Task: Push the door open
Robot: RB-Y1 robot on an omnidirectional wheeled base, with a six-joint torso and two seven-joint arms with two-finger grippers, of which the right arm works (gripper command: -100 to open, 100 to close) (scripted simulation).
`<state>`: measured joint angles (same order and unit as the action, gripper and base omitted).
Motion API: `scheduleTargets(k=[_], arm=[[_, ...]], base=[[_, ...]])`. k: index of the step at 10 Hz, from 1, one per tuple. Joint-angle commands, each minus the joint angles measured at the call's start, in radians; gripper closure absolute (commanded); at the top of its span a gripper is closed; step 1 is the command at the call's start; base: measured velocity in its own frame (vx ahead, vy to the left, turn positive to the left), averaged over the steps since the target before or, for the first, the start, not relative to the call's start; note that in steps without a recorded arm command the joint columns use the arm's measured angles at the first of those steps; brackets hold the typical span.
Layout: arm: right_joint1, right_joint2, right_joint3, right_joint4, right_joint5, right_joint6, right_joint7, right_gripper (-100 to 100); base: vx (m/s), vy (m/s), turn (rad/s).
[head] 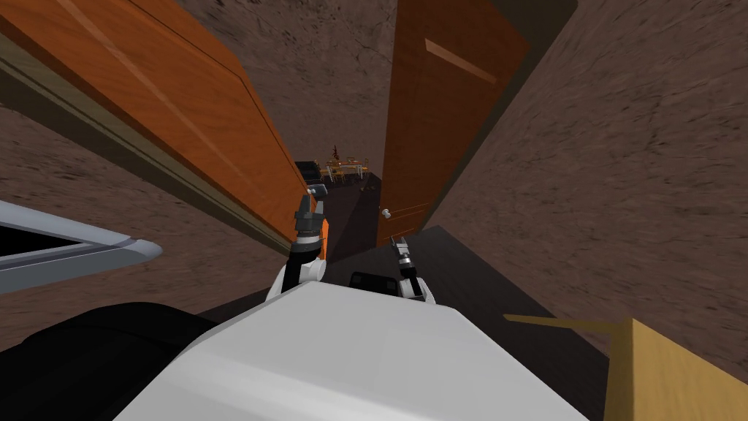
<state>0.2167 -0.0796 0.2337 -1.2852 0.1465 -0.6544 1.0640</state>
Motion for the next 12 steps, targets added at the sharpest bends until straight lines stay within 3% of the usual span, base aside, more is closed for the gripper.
scheduleTargets(k=[1,12], arm=[[-0.007,0.002,0.008,0.023,0.003,-0.005,0.034,-100],[-0.058,0.029,0.053,0.195,0.019,-0.047,0.229,-100]], base=[[0.097,-0.071,0.041],[0.084,-0.059,0.037]])
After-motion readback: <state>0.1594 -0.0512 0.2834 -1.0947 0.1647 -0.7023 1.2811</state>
